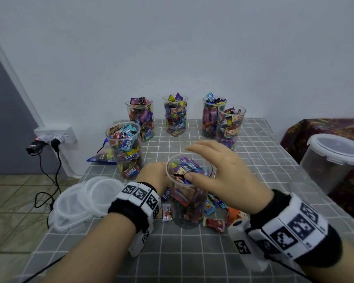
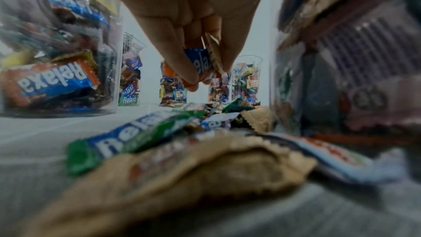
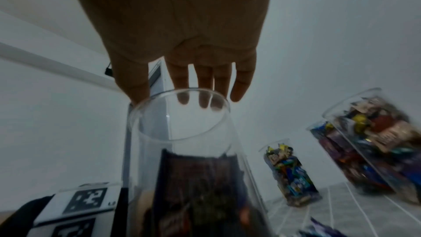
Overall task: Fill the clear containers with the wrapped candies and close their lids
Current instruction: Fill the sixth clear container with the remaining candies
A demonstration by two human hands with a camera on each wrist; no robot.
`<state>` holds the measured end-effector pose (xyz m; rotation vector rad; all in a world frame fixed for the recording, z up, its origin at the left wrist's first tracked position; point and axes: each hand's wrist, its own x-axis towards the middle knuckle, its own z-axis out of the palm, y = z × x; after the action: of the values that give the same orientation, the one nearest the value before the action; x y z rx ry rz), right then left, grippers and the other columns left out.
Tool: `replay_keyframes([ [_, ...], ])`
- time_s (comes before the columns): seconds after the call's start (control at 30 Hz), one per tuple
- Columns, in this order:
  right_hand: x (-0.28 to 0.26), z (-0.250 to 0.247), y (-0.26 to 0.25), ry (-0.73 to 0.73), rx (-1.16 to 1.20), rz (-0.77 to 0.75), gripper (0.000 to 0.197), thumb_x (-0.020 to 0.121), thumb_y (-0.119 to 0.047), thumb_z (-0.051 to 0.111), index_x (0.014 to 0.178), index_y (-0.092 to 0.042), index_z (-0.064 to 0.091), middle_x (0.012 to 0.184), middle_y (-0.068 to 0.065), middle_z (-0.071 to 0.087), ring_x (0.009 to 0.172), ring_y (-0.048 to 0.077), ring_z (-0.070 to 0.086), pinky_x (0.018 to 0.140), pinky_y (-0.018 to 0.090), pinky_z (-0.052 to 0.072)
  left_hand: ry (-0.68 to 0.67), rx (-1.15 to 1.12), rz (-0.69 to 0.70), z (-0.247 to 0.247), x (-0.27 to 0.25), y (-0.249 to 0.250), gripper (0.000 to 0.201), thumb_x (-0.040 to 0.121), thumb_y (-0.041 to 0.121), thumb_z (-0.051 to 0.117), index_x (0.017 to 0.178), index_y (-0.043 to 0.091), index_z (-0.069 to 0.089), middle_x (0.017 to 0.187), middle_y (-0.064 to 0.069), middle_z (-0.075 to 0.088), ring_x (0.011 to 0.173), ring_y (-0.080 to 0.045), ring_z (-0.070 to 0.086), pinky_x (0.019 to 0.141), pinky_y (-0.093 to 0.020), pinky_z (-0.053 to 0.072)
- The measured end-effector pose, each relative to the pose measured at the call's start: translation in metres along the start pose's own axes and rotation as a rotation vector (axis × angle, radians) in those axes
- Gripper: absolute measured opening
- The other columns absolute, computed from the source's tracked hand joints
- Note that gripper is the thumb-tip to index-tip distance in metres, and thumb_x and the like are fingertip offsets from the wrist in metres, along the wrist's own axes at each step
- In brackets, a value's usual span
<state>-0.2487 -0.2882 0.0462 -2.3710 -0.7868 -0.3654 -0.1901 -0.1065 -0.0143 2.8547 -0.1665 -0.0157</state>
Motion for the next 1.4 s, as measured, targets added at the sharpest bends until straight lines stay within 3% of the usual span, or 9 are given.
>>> replay_keyframes([
  [0.07,-0.008,0.004,0.007,-0.022,0.119,0.117,0.083,0.071,-0.065,0.057,0.142,-0.028,0.036,0.134,-0.019,0.036,0.121,-0.010,0.027,0.096,-0.001,0.017,0.033,-0.037,0.003,0.000,-0.001,-0.001,0.019,0.087,0.024,0.052,0.097,0.014,0.065,0.097,-0.012,0.068,0.091,-0.031,0.061,0.079,-0.037,0.049],
  [0.23,-0.021,0.017,0.021,-0.164,0.507,0.336,0.120,0.056,-0.060,0.080,0.148,-0.035,0.008,0.143,-0.020,0.032,0.130,-0.003,0.035,0.106,0.022,0.030,0.193,-0.256,0.005,-0.008,-0.012,-0.004,0.012,0.089,0.027,0.059,0.090,0.018,0.067,0.085,-0.003,0.069,0.084,-0.022,0.063,0.072,-0.033,0.049],
  [0.4,-0.024,0.032,0.026,-0.138,0.592,0.347,0.080,0.063,-0.039,0.083,0.125,-0.048,0.033,0.134,-0.013,0.047,0.121,-0.003,0.048,0.105,0.027,0.040,0.357,-0.510,-0.007,-0.027,-0.023,-0.002,0.007,0.087,0.023,0.064,0.081,0.022,0.066,0.072,0.007,0.062,0.069,-0.010,0.056,0.059,-0.020,0.040],
  [0.6,-0.024,0.033,0.029,-0.136,0.567,0.339,0.095,0.057,-0.054,0.077,0.139,-0.032,0.033,0.135,-0.014,0.048,0.125,0.000,0.046,0.108,0.035,0.038,0.497,-0.795,0.142,-0.060,-0.036,0.016,0.016,0.087,0.016,0.063,0.079,0.030,0.064,0.074,0.003,0.065,0.063,-0.008,0.059,0.065,-0.026,0.051],
  [0.77,-0.024,0.033,0.028,-0.126,0.547,0.345,0.087,0.063,-0.046,0.083,0.135,-0.035,0.034,0.134,-0.012,0.048,0.125,0.000,0.046,0.108,0.035,0.038,0.371,-0.800,0.309,-0.060,-0.051,0.037,0.009,0.086,0.017,0.065,0.083,0.025,0.067,0.072,0.004,0.065,0.067,-0.014,0.061,0.069,-0.034,0.054],
  [0.93,-0.024,0.032,0.026,-0.111,0.536,0.316,0.087,0.069,-0.041,0.081,0.140,-0.029,0.033,0.137,-0.012,0.048,0.128,-0.002,0.042,0.110,0.035,0.037,0.330,-0.672,0.335,-0.052,-0.053,0.041,0.017,0.086,0.021,0.066,0.081,0.038,0.063,0.064,0.020,0.060,0.064,0.002,0.055,0.066,-0.020,0.047],
  [1.13,-0.024,0.032,0.025,-0.088,0.569,0.278,0.082,0.070,-0.034,0.078,0.139,-0.026,0.036,0.131,-0.014,0.053,0.122,0.000,0.050,0.106,0.035,0.041,0.311,-0.653,0.337,-0.051,-0.051,0.041,0.012,0.083,0.025,0.069,0.091,0.034,0.070,0.087,0.007,0.071,0.084,-0.005,0.066,0.079,-0.033,0.055],
  [1.27,-0.025,0.033,0.026,-0.083,0.571,0.268,0.082,0.069,-0.035,0.077,0.139,-0.025,0.036,0.133,-0.011,0.053,0.123,0.002,0.049,0.106,0.037,0.040,0.313,-0.697,0.342,-0.051,-0.053,0.042,0.020,0.084,0.023,0.068,0.084,0.042,0.065,0.085,0.009,0.069,0.084,-0.003,0.065,0.075,-0.024,0.054],
  [1.4,-0.026,0.035,0.027,-0.093,0.573,0.291,0.085,0.066,-0.045,0.077,0.138,-0.027,0.036,0.134,-0.012,0.051,0.123,0.000,0.048,0.107,0.032,0.039,0.321,-0.958,0.311,-0.051,-0.053,0.040,0.009,0.082,0.024,0.065,0.086,0.031,0.069,0.084,0.003,0.071,0.083,-0.013,0.066,0.074,-0.030,0.056],
])
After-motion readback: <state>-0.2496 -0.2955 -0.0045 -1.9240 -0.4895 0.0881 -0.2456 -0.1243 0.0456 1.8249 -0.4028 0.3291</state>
